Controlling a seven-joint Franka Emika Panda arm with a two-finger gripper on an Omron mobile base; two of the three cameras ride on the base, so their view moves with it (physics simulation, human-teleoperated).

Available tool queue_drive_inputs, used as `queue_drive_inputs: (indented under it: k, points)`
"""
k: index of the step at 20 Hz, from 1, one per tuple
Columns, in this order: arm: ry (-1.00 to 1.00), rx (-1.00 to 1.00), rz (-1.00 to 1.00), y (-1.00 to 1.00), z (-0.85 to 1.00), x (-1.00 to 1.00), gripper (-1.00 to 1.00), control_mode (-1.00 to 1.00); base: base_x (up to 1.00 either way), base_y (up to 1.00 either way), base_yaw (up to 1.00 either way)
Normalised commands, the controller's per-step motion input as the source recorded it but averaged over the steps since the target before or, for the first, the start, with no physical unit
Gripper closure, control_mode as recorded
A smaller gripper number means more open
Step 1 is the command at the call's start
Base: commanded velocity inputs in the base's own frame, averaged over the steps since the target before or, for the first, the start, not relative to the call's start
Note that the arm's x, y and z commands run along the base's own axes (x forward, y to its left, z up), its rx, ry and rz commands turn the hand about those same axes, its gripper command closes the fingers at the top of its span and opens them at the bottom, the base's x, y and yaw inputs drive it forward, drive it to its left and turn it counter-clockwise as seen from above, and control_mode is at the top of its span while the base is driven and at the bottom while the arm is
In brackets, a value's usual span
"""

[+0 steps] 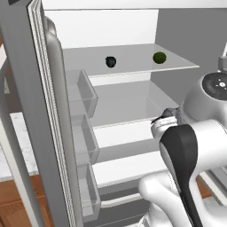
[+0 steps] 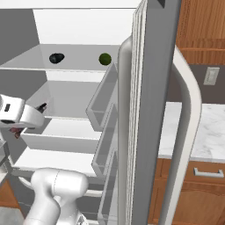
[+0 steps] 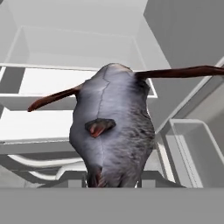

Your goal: Gather the lime and eggplant from the fridge and place them on a tray on the dining counter. Then gather the steak and fish from the fridge and place them on the other tray.

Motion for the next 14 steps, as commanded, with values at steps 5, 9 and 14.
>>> queue_drive_inputs:
  k: [5,9,14]
  points:
    - [0.05,0.0,0.01,-0.05,-0.05,-0.03,1.0,1.0,-0.07,-0.04,0.01]
    - [0.0,0.0,0.0,0.0,0.0,0.0,1.0,1.0,-0.66,-0.28,0.12]
    - [0.0,0.0,0.0,0.0,0.0,0.0,1.0,1.0,-0.98,-0.16,0.11]
